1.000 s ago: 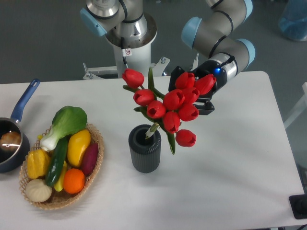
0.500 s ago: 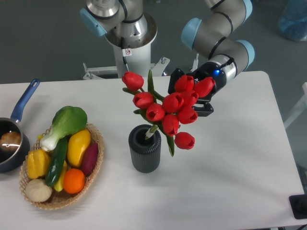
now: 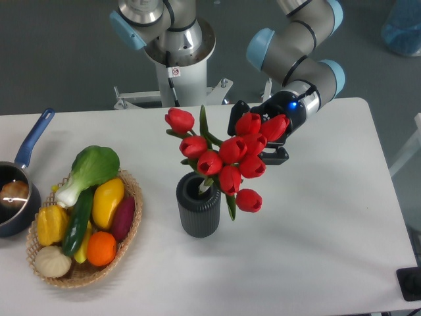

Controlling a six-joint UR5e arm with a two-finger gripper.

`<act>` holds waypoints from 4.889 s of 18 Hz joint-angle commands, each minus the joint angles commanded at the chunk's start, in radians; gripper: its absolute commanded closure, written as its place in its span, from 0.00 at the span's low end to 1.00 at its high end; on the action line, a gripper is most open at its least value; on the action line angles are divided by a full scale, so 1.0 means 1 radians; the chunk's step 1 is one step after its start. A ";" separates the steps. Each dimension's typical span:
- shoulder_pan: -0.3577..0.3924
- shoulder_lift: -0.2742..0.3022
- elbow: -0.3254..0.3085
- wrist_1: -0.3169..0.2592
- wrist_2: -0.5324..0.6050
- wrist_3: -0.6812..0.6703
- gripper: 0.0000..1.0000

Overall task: Insert the flowers into the vase
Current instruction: 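Align the tulip stems above the vase opening, then lower the tulip stems down into the grey vase, then open the gripper to release the tulips in the vase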

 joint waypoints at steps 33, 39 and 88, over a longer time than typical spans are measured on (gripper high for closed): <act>-0.020 -0.074 -0.091 -0.002 0.077 0.180 0.92; -0.021 -0.089 -0.120 -0.002 0.077 0.242 0.92; 0.086 -0.106 -0.192 -0.002 0.204 0.356 0.00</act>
